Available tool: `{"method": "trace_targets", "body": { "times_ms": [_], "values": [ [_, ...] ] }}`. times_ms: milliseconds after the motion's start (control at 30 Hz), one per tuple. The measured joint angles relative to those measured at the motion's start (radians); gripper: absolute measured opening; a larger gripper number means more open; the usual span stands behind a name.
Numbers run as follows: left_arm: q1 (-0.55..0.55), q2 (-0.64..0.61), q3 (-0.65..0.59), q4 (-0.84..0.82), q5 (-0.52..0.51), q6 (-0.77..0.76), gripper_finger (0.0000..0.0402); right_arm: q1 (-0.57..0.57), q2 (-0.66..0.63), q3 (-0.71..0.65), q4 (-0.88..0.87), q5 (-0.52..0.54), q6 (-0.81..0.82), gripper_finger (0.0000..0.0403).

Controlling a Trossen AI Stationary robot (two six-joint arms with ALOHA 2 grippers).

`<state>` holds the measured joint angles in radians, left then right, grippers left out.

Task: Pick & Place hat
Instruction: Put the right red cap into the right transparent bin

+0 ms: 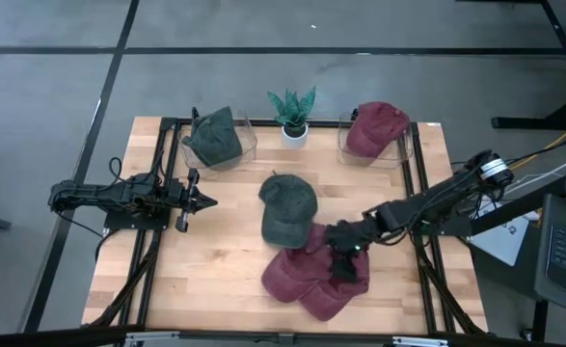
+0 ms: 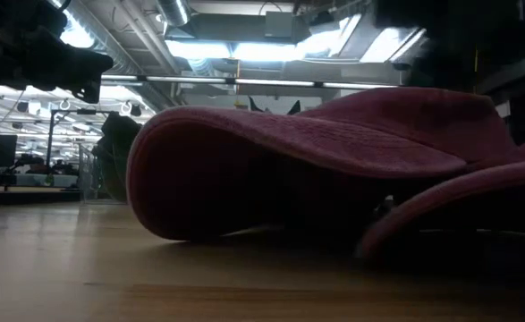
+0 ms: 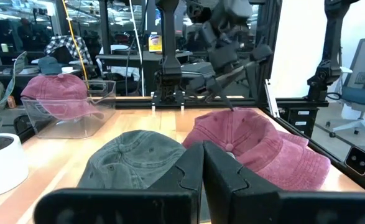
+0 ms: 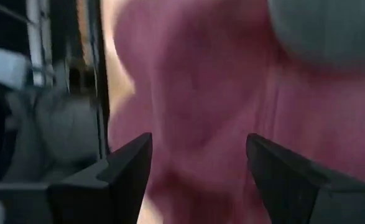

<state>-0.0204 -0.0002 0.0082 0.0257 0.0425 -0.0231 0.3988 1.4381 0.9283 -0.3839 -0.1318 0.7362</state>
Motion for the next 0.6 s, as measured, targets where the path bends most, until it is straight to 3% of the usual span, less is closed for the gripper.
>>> {"method": "trace_targets", "body": {
  "times_ms": [233, 467, 600],
  "values": [
    [0.0, 0.0, 0.0, 0.0, 0.0, 0.0, 0.0006, 0.097, -0.015, 0.0, -0.179, -0.065, 0.196, 0.0259],
    [0.0, 0.0, 0.0, 0.0, 0.0, 0.0, 0.0006, 0.109, -0.015, 0.0, -0.249, 0.064, 0.228, 0.0259],
    [0.0, 0.0, 0.0, 0.0, 0.0, 0.0, 0.0006, 0.109, 0.005, -0.001, -0.283, 0.079, 0.229, 0.0259]
  ]
}}
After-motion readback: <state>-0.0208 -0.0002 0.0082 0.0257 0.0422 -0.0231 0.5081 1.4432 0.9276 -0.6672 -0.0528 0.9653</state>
